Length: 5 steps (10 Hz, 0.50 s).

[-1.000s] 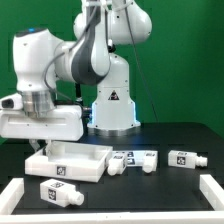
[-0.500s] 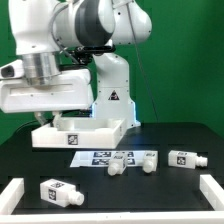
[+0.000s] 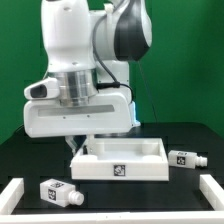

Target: Assemble one leg

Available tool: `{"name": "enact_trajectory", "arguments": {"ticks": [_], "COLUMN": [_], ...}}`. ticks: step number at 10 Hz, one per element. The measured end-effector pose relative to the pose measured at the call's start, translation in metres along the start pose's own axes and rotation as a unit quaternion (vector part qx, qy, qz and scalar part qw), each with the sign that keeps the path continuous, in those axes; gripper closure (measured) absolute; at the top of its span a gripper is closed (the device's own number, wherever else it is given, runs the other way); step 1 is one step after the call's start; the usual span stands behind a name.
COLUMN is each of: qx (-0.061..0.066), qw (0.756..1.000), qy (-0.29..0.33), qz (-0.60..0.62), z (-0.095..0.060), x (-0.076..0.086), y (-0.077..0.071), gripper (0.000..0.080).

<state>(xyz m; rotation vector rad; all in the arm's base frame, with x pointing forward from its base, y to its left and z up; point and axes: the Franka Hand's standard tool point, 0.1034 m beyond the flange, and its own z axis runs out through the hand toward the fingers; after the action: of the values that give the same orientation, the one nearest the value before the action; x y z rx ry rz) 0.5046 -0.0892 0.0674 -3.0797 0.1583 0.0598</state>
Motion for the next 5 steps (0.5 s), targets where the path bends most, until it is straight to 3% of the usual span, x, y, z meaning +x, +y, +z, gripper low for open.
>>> {"name": "enact_trajectory", "arguments": {"ticks": [5], "qx": [0.0], "qw": [1.0], "qy": [-0.002], "qz": [0.0], "z": [-0.0001], "x": [0.0009], "y": [-0.0002], "gripper": [0.0744]}}
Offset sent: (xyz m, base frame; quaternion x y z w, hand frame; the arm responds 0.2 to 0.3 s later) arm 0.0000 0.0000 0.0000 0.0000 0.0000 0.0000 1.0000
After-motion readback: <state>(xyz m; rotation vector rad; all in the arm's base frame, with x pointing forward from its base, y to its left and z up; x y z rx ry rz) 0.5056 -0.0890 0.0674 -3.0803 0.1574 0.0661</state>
